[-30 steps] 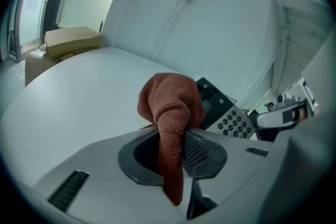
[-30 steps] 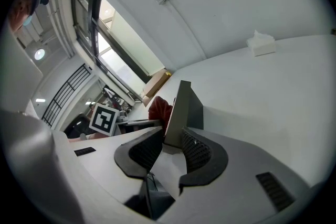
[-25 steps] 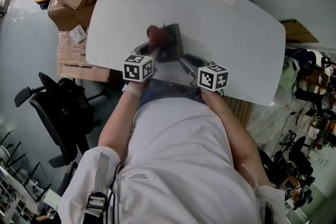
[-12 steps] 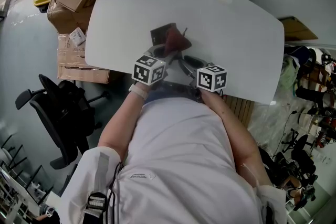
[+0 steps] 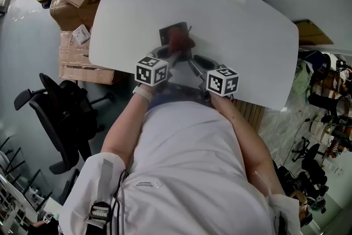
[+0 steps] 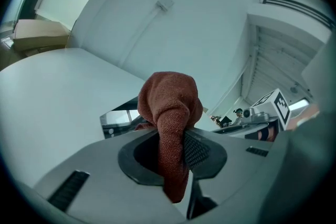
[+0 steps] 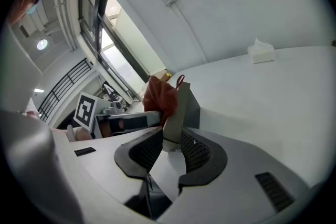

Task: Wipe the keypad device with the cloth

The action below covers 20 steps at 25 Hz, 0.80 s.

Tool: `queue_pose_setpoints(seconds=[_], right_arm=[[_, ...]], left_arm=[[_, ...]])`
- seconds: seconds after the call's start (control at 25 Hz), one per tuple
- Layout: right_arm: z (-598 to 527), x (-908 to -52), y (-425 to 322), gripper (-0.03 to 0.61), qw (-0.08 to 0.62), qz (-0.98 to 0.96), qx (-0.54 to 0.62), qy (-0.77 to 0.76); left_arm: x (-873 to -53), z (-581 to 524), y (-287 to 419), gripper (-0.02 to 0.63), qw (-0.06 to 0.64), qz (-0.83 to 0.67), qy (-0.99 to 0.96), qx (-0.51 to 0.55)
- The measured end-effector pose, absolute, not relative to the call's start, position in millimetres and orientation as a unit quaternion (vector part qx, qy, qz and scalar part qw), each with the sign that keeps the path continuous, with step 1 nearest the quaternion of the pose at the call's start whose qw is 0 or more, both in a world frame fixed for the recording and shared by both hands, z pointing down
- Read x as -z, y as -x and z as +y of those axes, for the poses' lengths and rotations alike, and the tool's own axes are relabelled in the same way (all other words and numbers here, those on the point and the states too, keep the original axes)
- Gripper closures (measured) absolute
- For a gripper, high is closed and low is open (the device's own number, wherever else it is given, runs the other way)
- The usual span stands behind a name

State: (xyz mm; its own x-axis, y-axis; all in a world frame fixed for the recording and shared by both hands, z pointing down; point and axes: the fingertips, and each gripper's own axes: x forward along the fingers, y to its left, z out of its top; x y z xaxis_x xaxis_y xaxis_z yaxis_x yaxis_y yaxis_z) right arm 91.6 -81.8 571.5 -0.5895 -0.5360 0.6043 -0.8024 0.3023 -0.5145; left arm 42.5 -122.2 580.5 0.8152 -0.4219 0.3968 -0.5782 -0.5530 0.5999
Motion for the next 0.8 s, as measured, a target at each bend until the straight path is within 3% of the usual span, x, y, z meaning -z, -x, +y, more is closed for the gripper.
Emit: queue_pose_setpoints(seconds=[0.52, 0.8], right_arm=[[-81, -573, -92, 0.468, 0.159, -0.787, -0.425, -0.418], [-81, -572, -93, 0.468, 0.152, -0.785, -0.43, -0.42]], left_arm=[[-658, -119, 27, 0.535, 0.423, -0.374, -0.805, -0.18], [-665, -116, 35, 0.535, 0.404, -0.384, -0.795, -0.241]])
